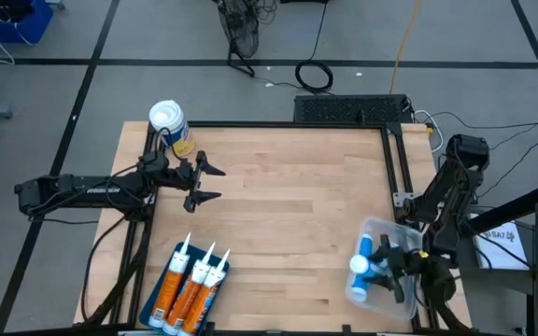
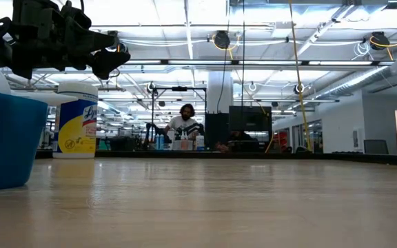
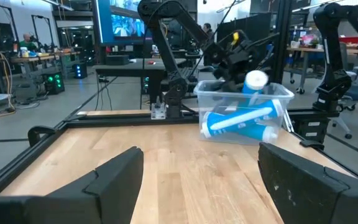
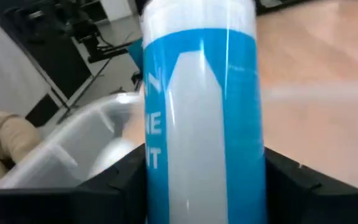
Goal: Pick & place silicon tubes, Sealant and Lysol wipes
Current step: Put the blue sealant into the transparent bin, then return to Home Position
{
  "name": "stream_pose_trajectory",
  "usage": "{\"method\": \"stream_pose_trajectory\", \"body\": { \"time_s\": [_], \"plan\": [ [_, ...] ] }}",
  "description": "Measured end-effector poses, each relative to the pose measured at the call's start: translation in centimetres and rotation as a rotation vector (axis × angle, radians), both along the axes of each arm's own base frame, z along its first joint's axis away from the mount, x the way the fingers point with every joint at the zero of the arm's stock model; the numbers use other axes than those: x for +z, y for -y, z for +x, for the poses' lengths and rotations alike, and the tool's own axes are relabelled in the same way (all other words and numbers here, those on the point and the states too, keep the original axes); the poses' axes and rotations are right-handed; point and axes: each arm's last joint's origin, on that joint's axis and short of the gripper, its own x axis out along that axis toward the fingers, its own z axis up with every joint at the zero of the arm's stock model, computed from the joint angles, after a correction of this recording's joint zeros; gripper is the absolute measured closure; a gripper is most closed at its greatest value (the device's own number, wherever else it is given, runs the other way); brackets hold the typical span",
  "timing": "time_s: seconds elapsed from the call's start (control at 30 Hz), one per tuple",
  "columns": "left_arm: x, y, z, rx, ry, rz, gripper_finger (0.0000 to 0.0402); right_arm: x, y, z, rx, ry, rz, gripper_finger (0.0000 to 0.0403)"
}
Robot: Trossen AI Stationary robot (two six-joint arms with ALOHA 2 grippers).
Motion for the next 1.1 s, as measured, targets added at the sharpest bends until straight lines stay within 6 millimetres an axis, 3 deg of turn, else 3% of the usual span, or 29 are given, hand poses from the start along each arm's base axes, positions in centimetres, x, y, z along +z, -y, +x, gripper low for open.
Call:
{"method": "stream_pose_trajectory", "body": {
  "time_s": [0.2, 0.3, 0.57, 0.8, 1.1],
  "plan": [
    [0.0, 0.0, 0.0, -0.001, 0.000, 0.000, 0.0091, -1.0, 0.7, 0.3, -0.043, 0.063, 0.088, 0.0046],
    [0.0, 0.0, 0.0, 0.000, 0.000, 0.000, 0.0091, -0.5, 0.6, 0.8, -0.048, 0.103, 0.080, 0.0013],
    [0.0, 0.0, 0.0, 0.000, 0.000, 0.000, 0.0092, 2.9, 0.1, 2.0, -0.094, 0.317, -0.156, 0.0028],
    [0.0, 0.0, 0.0, 0.000, 0.000, 0.000, 0.0091, 6.3, 1.0, 2.2, -0.210, 0.408, -0.352, 0.0028],
    [0.0, 0.0, 0.0, -0.001, 0.000, 0.000, 0.0092, 6.7, 0.4, 4.3, -0.051, 0.484, -0.345, 0.0028]
  ]
}}
